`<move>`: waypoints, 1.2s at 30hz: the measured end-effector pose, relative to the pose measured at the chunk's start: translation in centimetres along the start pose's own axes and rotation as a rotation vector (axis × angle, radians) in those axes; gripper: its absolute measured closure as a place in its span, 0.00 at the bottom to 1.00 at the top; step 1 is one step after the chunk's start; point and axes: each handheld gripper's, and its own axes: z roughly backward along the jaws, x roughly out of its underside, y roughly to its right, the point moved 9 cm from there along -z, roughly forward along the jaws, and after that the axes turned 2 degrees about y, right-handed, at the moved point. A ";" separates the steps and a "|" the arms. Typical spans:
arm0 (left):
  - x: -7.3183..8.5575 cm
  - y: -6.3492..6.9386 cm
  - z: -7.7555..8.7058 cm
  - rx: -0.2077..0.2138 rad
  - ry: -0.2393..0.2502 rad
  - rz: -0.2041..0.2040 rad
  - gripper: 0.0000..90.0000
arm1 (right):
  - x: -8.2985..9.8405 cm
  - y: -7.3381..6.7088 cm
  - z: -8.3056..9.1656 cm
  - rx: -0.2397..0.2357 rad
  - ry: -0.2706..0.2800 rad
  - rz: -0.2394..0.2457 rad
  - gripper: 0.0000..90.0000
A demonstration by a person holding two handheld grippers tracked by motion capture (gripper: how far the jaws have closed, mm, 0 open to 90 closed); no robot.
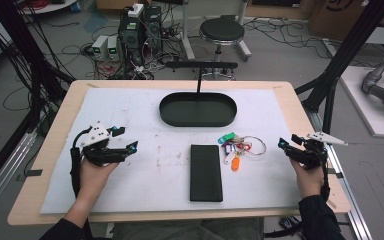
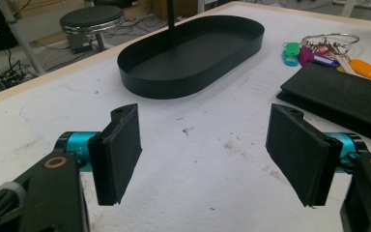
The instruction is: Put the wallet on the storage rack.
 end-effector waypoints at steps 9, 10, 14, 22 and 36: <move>0.2 -0.1 -0.1 -0.003 -0.007 0.002 0.31 | 0.4 -0.5 -0.9 -0.017 -0.042 -0.002 0.43; 0.2 -0.1 -0.1 -0.001 -0.007 0.005 0.31 | 0.5 -0.6 -1.1 -0.015 -0.050 -0.001 0.43; 0.3 -0.1 -0.1 -0.001 -0.008 0.005 0.32 | 0.9 -1.0 -1.9 -0.013 -0.089 0.007 0.48; 0.5 0.0 -0.2 -0.002 -0.018 0.001 0.32 | 1.6 -1.9 -3.5 -0.014 -0.167 -0.011 0.68; 0.7 -0.2 0.3 -0.010 -0.018 0.007 0.32 | 1.8 -2.9 -4.5 -0.024 -0.206 -0.018 0.73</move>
